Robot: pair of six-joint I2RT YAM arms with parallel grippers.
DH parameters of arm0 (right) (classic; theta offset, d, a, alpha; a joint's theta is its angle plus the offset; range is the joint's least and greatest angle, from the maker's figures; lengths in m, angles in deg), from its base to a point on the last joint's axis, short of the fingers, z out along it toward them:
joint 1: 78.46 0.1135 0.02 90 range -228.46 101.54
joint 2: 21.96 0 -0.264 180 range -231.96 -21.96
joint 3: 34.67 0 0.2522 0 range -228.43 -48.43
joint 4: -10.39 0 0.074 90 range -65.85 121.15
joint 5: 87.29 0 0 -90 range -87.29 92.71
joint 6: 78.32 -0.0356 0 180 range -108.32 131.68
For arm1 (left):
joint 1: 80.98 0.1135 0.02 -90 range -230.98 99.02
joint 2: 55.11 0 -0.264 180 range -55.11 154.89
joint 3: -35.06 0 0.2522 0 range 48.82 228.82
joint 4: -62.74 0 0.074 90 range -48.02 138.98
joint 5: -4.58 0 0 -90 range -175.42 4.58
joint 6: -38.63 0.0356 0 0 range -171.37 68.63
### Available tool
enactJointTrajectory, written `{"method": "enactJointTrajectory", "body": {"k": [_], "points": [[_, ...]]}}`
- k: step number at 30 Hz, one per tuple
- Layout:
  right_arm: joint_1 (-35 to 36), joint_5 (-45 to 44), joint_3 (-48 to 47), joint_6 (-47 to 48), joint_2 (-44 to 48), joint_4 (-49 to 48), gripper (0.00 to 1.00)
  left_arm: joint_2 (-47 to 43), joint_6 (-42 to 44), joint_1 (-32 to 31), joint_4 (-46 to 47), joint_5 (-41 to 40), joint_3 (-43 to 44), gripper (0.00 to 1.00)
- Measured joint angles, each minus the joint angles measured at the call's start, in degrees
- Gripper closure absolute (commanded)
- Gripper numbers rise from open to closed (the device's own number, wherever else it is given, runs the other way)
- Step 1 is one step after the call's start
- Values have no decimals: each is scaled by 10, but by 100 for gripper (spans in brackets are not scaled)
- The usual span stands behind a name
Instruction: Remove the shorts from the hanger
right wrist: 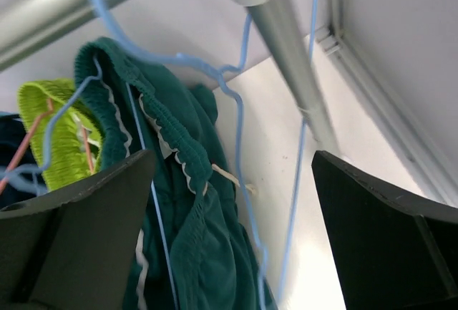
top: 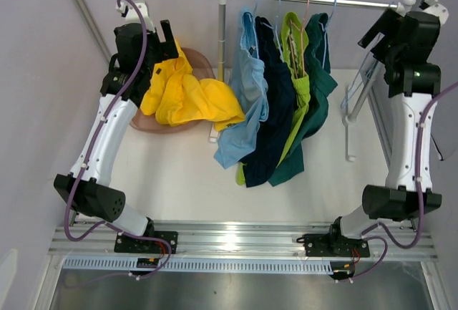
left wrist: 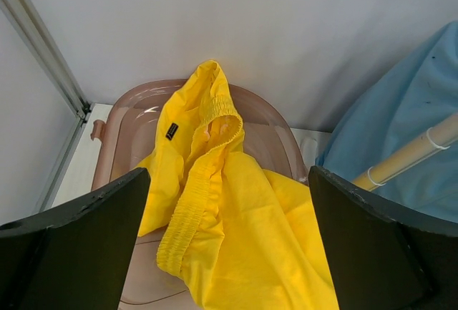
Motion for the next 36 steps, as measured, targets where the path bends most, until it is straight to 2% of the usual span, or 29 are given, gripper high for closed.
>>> {"method": "enactJointTrajectory", "body": {"k": [6, 11, 18, 24, 27, 30, 36], "points": [[0, -35, 11, 1, 100, 8, 1, -4, 0, -4, 0, 0, -1, 1], [10, 14, 18, -15, 146, -14, 2, -10, 0, -9, 1, 0, -3, 1], [93, 66, 20, -23, 84, -51, 7, -23, 7, -18, 12, 3, -21, 1], [120, 71, 31, -25, 11, -52, 11, -30, 17, -19, 19, 4, -27, 1], [123, 70, 31, -26, -5, -54, 16, -32, 21, -19, 21, 4, -30, 1], [123, 68, 31, -27, -12, -61, 28, -32, 21, -19, 23, 8, -33, 1], [123, 66, 35, -27, -23, -78, 62, -32, 21, -19, 26, 13, -34, 1]]}}
